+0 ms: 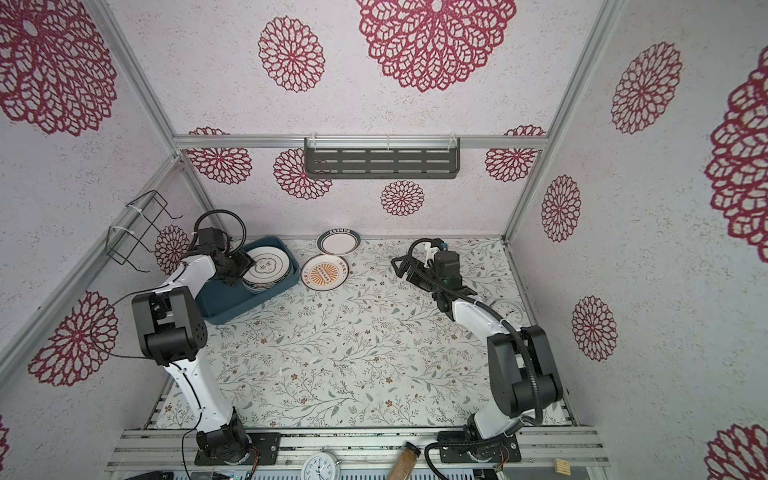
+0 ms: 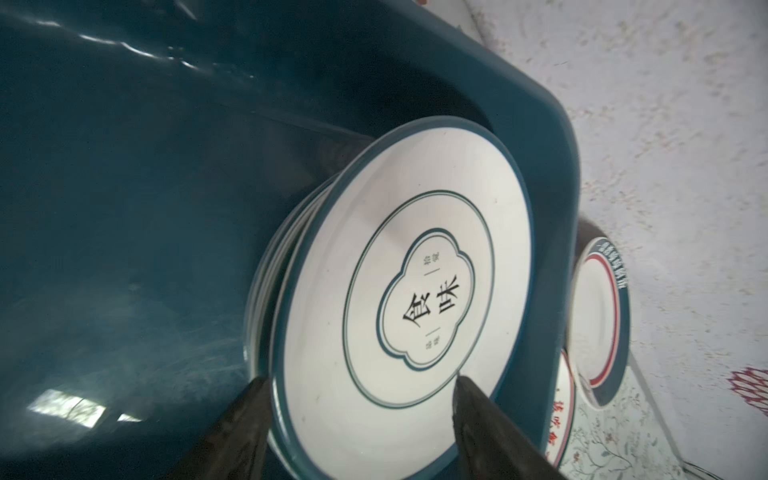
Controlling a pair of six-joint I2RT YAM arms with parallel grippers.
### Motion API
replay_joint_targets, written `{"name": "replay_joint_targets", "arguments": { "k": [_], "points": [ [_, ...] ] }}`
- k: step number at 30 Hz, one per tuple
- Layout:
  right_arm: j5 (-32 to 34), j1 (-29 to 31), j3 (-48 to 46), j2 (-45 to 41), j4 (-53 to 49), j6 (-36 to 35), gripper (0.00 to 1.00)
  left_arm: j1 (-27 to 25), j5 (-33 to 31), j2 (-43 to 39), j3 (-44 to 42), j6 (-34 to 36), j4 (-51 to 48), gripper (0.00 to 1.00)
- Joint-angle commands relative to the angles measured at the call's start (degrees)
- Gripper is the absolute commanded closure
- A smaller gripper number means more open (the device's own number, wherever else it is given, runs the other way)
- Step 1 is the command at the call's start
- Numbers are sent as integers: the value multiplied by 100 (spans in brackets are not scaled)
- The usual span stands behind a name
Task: Place the plates into the plastic bin on the countertop
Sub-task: 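Lower the cloud-emblem plate against the stacked plates and open the left gripper, then move the left gripper out of the bin while the right approaches the sunburst plate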
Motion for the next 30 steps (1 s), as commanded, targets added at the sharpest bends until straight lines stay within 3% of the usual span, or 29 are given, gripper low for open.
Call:
{"name": "replay_joint_targets", "arguments": {
  "k": [1, 8, 15, 20, 24, 30],
  "points": [
    [-230, -29, 414, 271, 380, 132, 2, -6, -398, -119, 66, 210, -511, 26],
    [-539, 122, 758, 1040, 827, 476, 5, -27, -163, -849, -233, 533, -498, 20],
    [-696, 464, 1125, 1828, 1279, 741, 6, -295, 209, -2112, -747, 952, -318, 2],
    [-797, 630, 1629, 2503, 1572, 955, 7, -605, 786, -3165, -1497, 1109, 265, 3],
    [-850, 746, 2113, 3069, 1666, 1149, 8, -965, 879, -3788, -1935, 1268, 545, 3],
    [-815, 1020, 2798, 3801, 1790, 1371, 11, -1213, 1056, -4154, -2464, 1365, 886, 3]
  ]
}}
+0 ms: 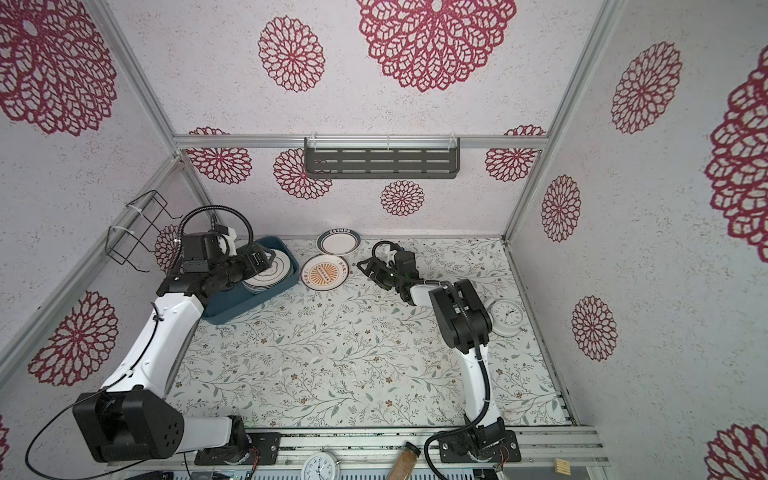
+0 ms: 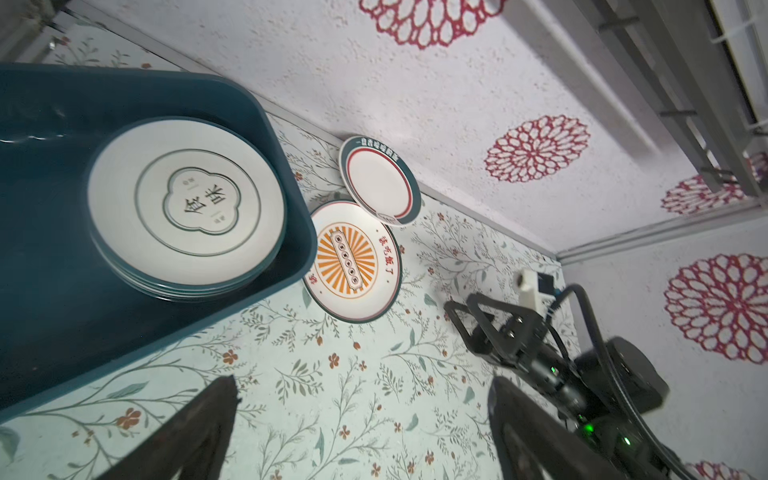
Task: Place the plates into the plastic bin on the countertop
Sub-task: 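Move the left gripper out of the bin while the right approaches the sunburst plate, then grip the sunburst plate edge with the right gripper and tilt it upright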
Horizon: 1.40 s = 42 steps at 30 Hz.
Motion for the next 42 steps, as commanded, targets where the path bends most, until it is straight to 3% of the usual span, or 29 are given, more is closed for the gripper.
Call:
{"name": "replay_joint_targets", "arguments": {
  "k": [1, 6, 14, 26, 30, 32, 37, 42],
  "points": [
    [-24, 178, 494, 237, 272, 211, 12, -61, 133, -118, -231, 200, 416, 3],
    [103, 375, 1184, 772, -136, 308, 17, -130, 191, -104, -399, 191, 561, 3],
    [331, 561, 1831, 1288, -954, 396, 32, -132, 250, -227, -525, 156, 604, 3],
    [721, 635, 2100, 1579, -1745, 735, 60, -140, 416, -485, -686, 5, 798, 3],
    [803, 634, 1994, 1574, -1791, 892, 76, -135, 420, -541, -710, 20, 807, 3],
    [847, 635, 1996, 1597, -1867, 948, 78, -135, 420, -563, -724, 18, 822, 3],
    [897, 634, 1978, 1595, -1976, 949, 92, -135, 469, -611, -732, 15, 807, 3],
    [905, 634, 1883, 1506, -1977, 925, 98, -137, 462, -648, -782, 8, 846, 3]
  ]
}}
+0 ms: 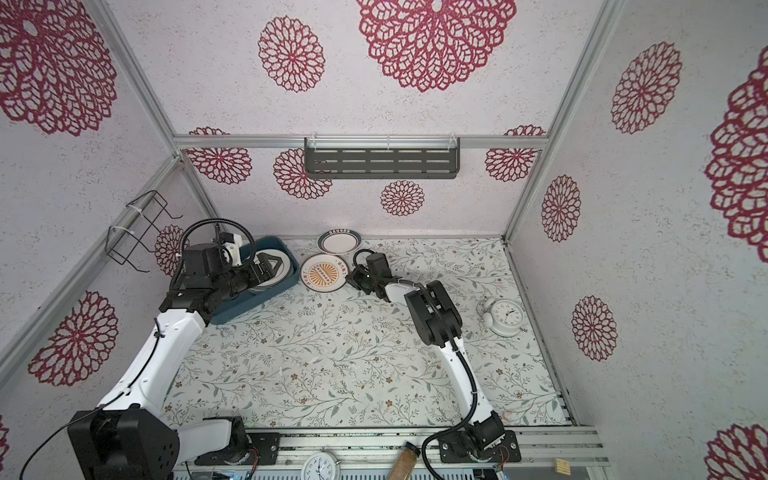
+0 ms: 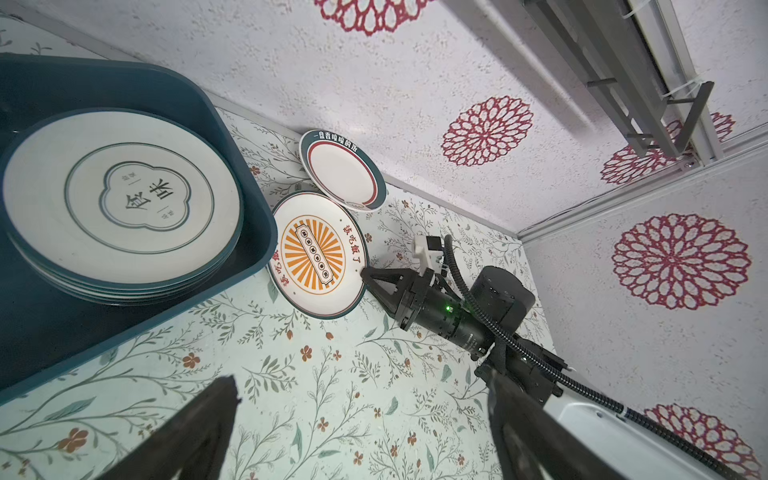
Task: Place the plates into the plastic bin on the countertop
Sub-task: 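Grip the sunburst plate edge with the right gripper and tilt it upright, then raise the sunburst plate toward the left gripper while the left approaches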
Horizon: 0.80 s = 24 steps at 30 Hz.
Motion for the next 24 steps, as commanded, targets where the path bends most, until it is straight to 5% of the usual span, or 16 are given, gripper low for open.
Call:
{"name": "replay_joint_targets", "arguments": {
  "k": [1, 24],
  "points": [
    [146, 24, -152, 42, -474, -67, 99, -26, 68, -160, -83, 27, 211, 3],
    [-567, -290, -2328, -2827, -396, -1207, 100, -49, 457, 727, 168, -46, -92, 2]
  ]
}}
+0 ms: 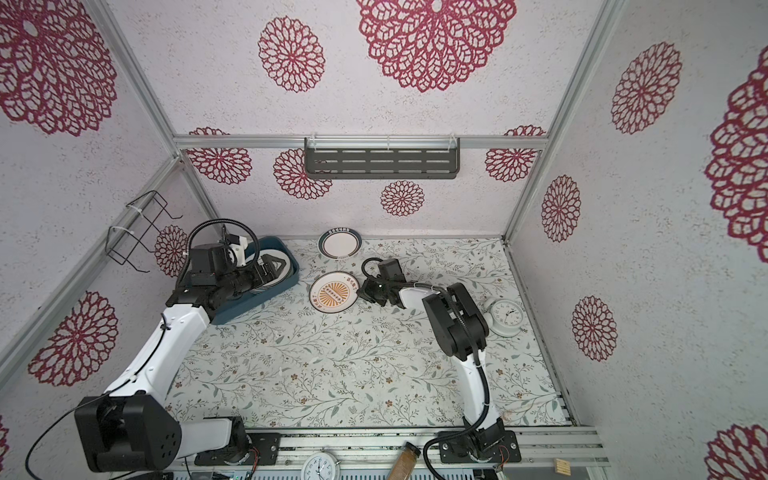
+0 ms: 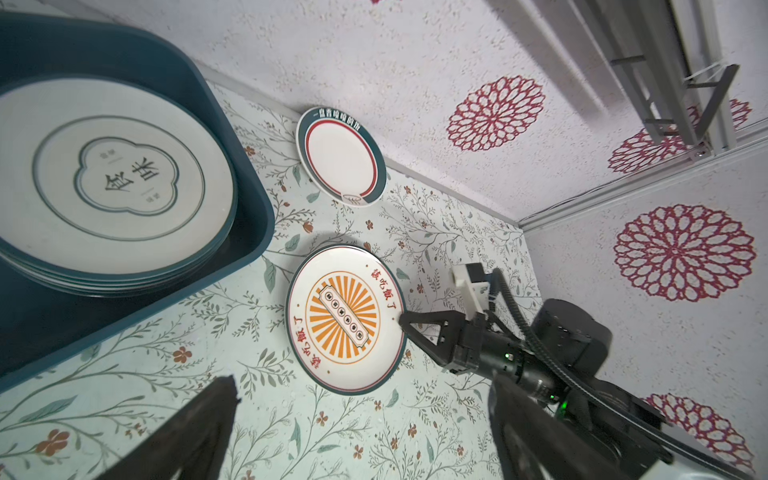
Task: Place the plates into the plastic bin on the countertop
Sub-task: 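Raise the sunburst plate toward the left gripper while the left approaches, then grasp the sunburst plate rim with the left gripper while the right releases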
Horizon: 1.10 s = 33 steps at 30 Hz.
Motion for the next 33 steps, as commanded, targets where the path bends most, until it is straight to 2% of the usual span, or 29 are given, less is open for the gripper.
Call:
{"name": "replay_joint_targets", "arguments": {
  "k": [1, 7, 13, 21, 24, 28, 31, 33],
  "points": [
    [-187, -147, -29, -776, 300, -307, 100, -55, 323, 300, 172, -45, -123, 2],
    [-599, -353, -122, -1335, 511, -494, 100, -228, 970, 778, 303, -52, -101, 1],
    [-1046, -434, -178, -1678, 759, -586, 100, -460, 1209, 1133, 379, -129, -43, 0],
    [-1437, -447, -528, -1887, 1427, -185, 100, -464, 1494, 1388, 433, -270, 96, 10],
    [-1553, -448, -625, -1914, 1633, -47, 100, -463, 1507, 1409, 424, -322, 172, 17],
    [-1668, -443, -755, -1932, 1968, 198, 100, -461, 1512, 1422, 406, -356, 248, 39],
    [-1765, -434, -809, -1906, 2177, 346, 100, -455, 1554, 1422, 376, -406, 333, 53],
    [-1774, -414, -807, -1890, 2178, 359, 100, -452, 1583, 1422, 371, -423, 361, 58]
  ]
}}
